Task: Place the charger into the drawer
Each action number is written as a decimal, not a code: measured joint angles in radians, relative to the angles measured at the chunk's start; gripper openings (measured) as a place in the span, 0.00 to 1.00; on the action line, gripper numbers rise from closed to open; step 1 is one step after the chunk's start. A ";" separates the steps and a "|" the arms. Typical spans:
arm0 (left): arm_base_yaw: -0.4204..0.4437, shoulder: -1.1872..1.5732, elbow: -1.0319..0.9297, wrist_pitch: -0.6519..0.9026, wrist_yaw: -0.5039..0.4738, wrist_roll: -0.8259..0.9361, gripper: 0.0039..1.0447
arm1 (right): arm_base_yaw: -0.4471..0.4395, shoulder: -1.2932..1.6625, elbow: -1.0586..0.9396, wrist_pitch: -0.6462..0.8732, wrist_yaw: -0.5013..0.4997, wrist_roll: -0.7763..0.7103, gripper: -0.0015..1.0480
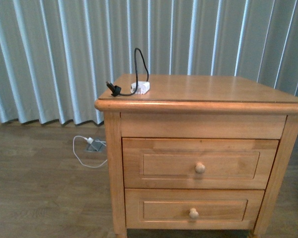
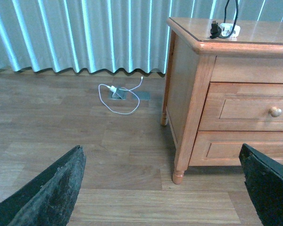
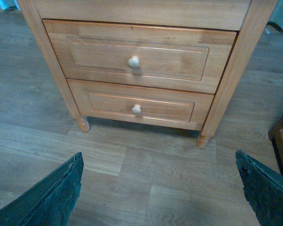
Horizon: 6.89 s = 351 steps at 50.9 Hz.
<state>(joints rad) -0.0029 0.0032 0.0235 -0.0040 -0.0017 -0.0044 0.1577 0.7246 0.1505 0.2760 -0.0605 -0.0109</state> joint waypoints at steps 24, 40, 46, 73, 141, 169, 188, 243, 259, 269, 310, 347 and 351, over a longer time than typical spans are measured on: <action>0.001 -0.003 0.000 0.000 0.000 0.000 0.94 | 0.196 0.941 0.484 0.307 0.209 0.047 0.92; 0.001 -0.003 0.000 0.000 0.000 0.000 0.94 | 0.225 1.106 0.640 0.373 0.291 0.054 0.92; 0.001 -0.003 0.000 0.000 0.000 0.000 0.94 | 0.224 1.180 0.706 0.375 0.306 0.065 0.92; 0.001 -0.003 0.000 0.000 0.001 0.000 0.94 | 0.230 1.530 1.046 0.352 0.325 0.089 0.92; 0.001 -0.003 0.000 0.000 0.000 0.000 0.94 | 0.164 1.662 1.187 0.346 0.325 0.088 0.92; 0.001 -0.003 0.000 0.000 0.001 0.000 0.94 | 0.180 1.661 1.187 0.349 0.313 0.095 0.92; 0.001 -0.003 0.000 0.000 0.001 0.000 0.94 | 0.176 1.661 1.188 0.349 0.329 0.095 0.62; 0.001 -0.003 0.000 0.000 0.001 0.000 0.94 | 0.174 1.267 0.600 0.324 0.156 0.096 0.21; 0.001 -0.003 0.000 0.000 0.000 0.000 0.94 | 0.176 1.145 0.413 0.370 0.118 0.086 0.25; 0.001 -0.003 0.000 0.000 0.001 0.000 0.94 | 0.145 1.013 0.332 0.285 0.137 0.131 0.57; 0.001 -0.003 0.000 0.000 0.001 0.000 0.94 | -0.184 -0.398 0.178 -0.578 -0.304 0.108 0.92; 0.001 -0.003 0.000 0.000 0.001 0.000 0.94 | -0.163 -0.629 -0.043 -0.299 0.059 0.015 0.38; 0.001 -0.003 0.000 0.000 0.002 0.000 0.94 | -0.161 -0.634 -0.048 -0.299 0.060 0.015 0.56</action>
<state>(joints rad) -0.0017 0.0006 0.0235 -0.0040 -0.0002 -0.0044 -0.0036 0.0910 0.1028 -0.0231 -0.0010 0.0040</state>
